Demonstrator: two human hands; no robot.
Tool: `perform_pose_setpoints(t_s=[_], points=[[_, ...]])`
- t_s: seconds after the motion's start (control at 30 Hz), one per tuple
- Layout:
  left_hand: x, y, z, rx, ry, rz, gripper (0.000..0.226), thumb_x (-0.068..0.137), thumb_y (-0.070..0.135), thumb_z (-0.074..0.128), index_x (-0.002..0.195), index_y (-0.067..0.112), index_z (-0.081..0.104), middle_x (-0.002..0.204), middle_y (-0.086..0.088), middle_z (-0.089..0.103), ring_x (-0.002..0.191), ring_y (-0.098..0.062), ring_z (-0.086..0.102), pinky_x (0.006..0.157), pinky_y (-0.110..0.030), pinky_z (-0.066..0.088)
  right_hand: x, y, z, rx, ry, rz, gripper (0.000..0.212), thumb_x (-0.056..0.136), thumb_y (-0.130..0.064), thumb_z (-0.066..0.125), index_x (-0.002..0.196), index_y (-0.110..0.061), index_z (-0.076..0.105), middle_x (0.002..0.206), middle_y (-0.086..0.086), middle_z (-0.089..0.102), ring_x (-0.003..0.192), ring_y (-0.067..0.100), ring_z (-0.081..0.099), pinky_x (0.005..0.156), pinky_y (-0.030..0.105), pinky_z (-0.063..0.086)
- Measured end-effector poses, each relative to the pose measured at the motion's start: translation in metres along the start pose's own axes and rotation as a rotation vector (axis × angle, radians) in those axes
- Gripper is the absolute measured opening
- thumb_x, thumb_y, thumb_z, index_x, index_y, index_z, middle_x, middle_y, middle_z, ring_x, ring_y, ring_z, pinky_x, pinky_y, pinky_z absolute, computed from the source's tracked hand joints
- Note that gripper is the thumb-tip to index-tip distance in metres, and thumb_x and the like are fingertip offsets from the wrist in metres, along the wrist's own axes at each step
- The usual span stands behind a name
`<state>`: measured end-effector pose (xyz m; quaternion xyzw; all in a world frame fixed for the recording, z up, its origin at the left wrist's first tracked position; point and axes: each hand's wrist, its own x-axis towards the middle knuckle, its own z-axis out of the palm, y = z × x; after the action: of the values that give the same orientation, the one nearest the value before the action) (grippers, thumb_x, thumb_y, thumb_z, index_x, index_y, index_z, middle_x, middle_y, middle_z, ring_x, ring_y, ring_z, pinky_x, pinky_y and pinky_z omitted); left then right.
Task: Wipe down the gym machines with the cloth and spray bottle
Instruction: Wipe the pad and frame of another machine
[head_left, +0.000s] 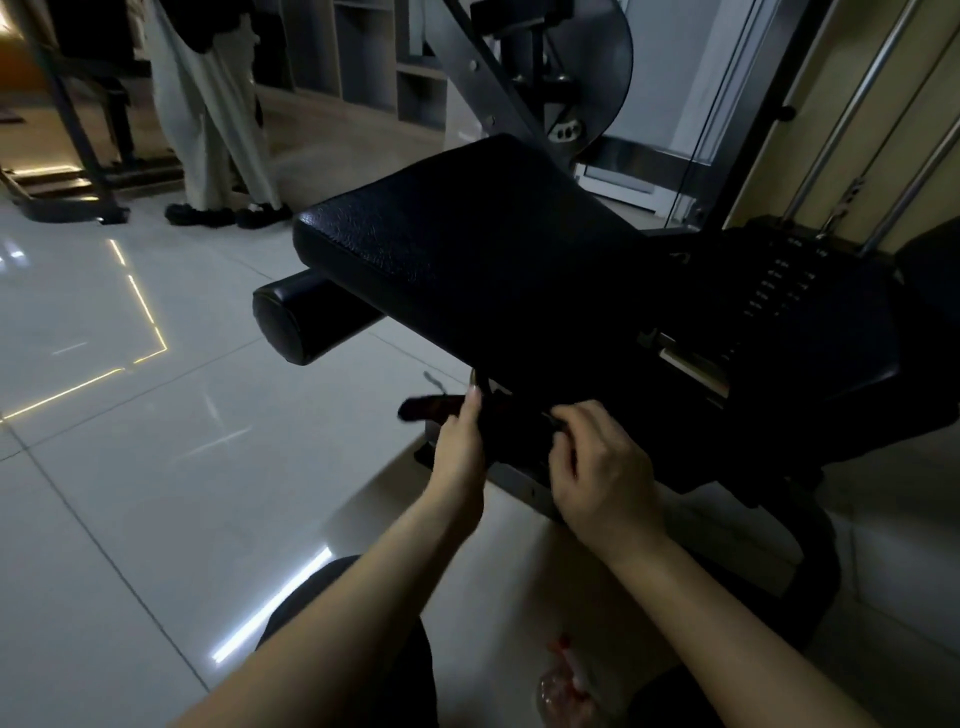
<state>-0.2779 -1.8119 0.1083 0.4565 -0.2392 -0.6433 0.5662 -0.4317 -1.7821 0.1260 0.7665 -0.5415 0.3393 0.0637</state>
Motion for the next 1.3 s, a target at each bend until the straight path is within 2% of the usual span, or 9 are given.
perform_pose_setpoints(t_s=[0.17, 0.3, 0.43, 0.6, 0.8, 1.0, 1.13, 1.2, 1.3], points=[[-0.005, 0.019, -0.018, -0.050, -0.117, -0.181, 0.050, 0.105, 0.045, 0.036, 0.129, 0.010, 0.064, 0.121, -0.011, 0.073, 0.114, -0.025, 0.067, 0.095, -0.039, 0.051, 0.020, -0.050, 0.041, -0.356, -0.318, 0.082, 0.069, 0.094, -0.030, 0.056, 0.150, -0.001, 0.029, 0.138, 0.018, 0.047, 0.122, 0.030, 0.051, 0.096, 0.039, 0.050], [-0.004, 0.020, -0.033, 0.107, -0.090, -0.126, 0.032, 0.104, 0.023, 0.048, 0.123, 0.003, 0.064, 0.106, -0.013, 0.076, 0.098, -0.028, 0.072, 0.083, -0.038, 0.057, 0.023, -0.050, 0.049, -0.516, -0.273, 0.052, 0.052, 0.093, -0.019, 0.060, 0.138, 0.003, 0.046, 0.119, 0.020, 0.061, 0.102, 0.027, 0.063, 0.079, 0.030, 0.053], [0.001, 0.015, -0.032, 0.143, -0.004, -0.023, 0.029, 0.096, 0.013, 0.065, 0.118, -0.002, 0.054, 0.069, -0.003, 0.066, 0.054, -0.016, 0.060, 0.049, -0.025, 0.046, 0.014, -0.033, 0.041, -0.402, -0.225, -0.028, 0.059, 0.086, -0.021, 0.071, 0.138, -0.004, 0.049, 0.119, 0.016, 0.063, 0.103, 0.026, 0.064, 0.079, 0.030, 0.055], [-0.005, -0.002, -0.026, 0.160, -0.096, 0.016, 0.030, 0.097, 0.011, 0.066, 0.121, 0.001, 0.053, 0.056, 0.005, 0.051, 0.046, -0.008, 0.047, 0.043, -0.020, 0.039, -0.003, -0.020, 0.016, -0.345, -0.276, -0.005, 0.065, 0.079, -0.016, 0.080, 0.138, -0.008, 0.054, 0.126, 0.013, 0.063, 0.109, 0.026, 0.065, 0.083, 0.034, 0.059], [-0.011, -0.001, -0.019, 0.258, 0.099, 0.198, 0.009, 0.096, 0.017, 0.068, 0.100, 0.009, 0.067, 0.078, -0.004, 0.065, 0.064, -0.010, 0.059, 0.053, -0.024, 0.046, -0.003, -0.036, -0.016, -0.391, -0.228, 0.073, 0.028, 0.095, -0.035, 0.053, 0.110, -0.014, 0.064, 0.105, 0.006, 0.062, 0.093, 0.020, 0.060, 0.080, 0.032, 0.050], [0.007, 0.006, -0.024, 0.026, 0.106, 0.003, 0.026, 0.092, -0.004, 0.047, 0.111, 0.010, 0.057, 0.087, -0.008, 0.051, 0.077, -0.022, 0.051, 0.061, -0.044, 0.052, 0.008, -0.057, 0.038, -0.387, -0.287, 0.166, 0.080, 0.088, -0.035, 0.068, 0.151, -0.003, 0.031, 0.146, 0.018, 0.043, 0.132, 0.031, 0.043, 0.108, 0.038, 0.039], [0.014, -0.001, -0.015, -0.078, -0.165, -0.142, 0.006, 0.086, 0.014, 0.064, 0.087, 0.009, 0.064, 0.075, -0.009, 0.046, 0.055, -0.015, 0.051, 0.051, -0.024, 0.039, 0.001, -0.049, 0.051, -0.405, -0.239, 0.148, 0.080, 0.087, -0.030, 0.062, 0.154, -0.003, 0.026, 0.150, 0.021, 0.038, 0.140, 0.034, 0.037, 0.116, 0.041, 0.030], [0.014, -0.006, 0.000, -0.086, -0.225, -0.117, 0.027, 0.093, 0.023, 0.065, 0.109, 0.002, 0.070, 0.095, -0.021, 0.068, 0.079, -0.025, 0.073, 0.071, -0.031, 0.056, 0.000, -0.047, 0.046, -0.334, -0.206, 0.125, 0.076, 0.088, -0.030, 0.063, 0.152, -0.005, 0.031, 0.153, 0.018, 0.037, 0.143, 0.031, 0.035, 0.118, 0.039, 0.028], [0.021, -0.017, 0.009, -0.116, -0.213, -0.036, 0.039, 0.099, 0.026, 0.063, 0.130, 0.002, 0.062, 0.122, -0.019, 0.070, 0.116, -0.030, 0.068, 0.102, -0.043, 0.051, -0.014, -0.036, 0.028, 0.004, -0.193, 0.178, 0.077, 0.093, -0.022, 0.060, 0.157, -0.014, 0.019, 0.161, 0.008, 0.022, 0.145, 0.018, 0.028, 0.114, 0.031, 0.034]])
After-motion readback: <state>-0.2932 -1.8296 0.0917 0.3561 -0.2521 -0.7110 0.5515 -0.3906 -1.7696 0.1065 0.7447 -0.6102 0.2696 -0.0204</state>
